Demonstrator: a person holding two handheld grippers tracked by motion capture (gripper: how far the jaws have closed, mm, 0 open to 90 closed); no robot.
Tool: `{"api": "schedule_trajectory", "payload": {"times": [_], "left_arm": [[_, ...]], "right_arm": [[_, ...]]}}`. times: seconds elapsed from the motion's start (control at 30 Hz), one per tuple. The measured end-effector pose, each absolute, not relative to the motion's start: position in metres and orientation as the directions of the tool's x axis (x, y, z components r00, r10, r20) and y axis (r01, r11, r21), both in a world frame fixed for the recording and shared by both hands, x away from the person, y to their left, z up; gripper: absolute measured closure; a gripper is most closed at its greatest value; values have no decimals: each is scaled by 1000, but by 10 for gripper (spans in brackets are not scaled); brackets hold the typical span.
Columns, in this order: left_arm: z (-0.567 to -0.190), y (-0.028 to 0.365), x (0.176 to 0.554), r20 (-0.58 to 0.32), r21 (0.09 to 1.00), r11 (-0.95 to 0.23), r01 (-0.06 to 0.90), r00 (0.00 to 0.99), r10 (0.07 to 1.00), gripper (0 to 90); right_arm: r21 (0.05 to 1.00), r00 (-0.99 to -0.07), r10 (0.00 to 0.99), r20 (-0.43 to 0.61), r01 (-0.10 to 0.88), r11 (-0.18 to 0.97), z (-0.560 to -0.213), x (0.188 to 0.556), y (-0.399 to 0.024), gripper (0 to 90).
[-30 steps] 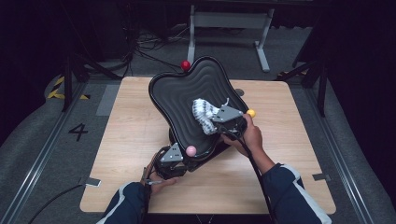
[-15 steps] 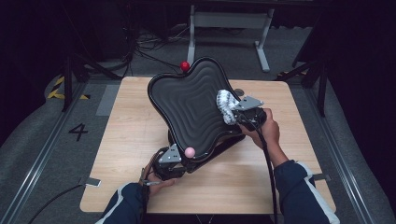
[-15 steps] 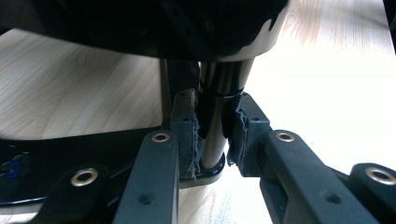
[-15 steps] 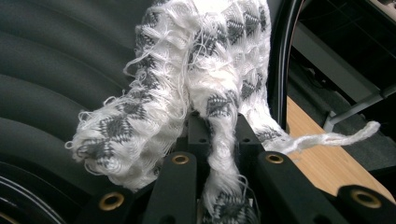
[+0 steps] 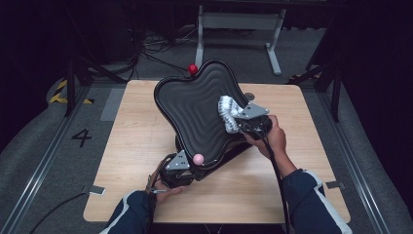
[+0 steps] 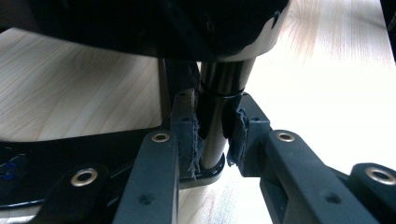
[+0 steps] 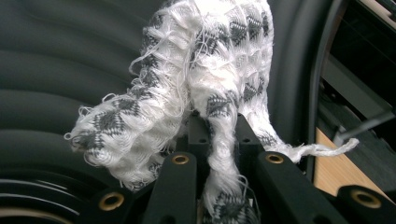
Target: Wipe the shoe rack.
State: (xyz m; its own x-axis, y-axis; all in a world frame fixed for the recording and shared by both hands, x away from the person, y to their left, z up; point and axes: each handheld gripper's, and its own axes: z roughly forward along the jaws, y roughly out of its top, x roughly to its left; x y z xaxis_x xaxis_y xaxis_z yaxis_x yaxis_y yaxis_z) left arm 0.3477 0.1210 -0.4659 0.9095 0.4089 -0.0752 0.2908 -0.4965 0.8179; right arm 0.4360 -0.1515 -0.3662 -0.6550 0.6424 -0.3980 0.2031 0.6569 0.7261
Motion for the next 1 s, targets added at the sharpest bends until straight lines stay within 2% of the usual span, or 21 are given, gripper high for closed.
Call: {"api": "schedule_trajectory", "payload": {"times": [0.4,0.63,1.0], "left_arm": [[-466,121,349,-78,820,-495,289,912,403,738],[-466,121,349,-76,821,-494,286,912,403,738],[-465,121,349,-72,816,-503,285,913,401,739]], "right_arm": [[721,-736,533,-418,89,688,-362,414,-99,821],[718,-749,504,-431,54,694,-358,409,-78,821],[728,-720,555,-417,102,678,-356,427,-93,821]]}}
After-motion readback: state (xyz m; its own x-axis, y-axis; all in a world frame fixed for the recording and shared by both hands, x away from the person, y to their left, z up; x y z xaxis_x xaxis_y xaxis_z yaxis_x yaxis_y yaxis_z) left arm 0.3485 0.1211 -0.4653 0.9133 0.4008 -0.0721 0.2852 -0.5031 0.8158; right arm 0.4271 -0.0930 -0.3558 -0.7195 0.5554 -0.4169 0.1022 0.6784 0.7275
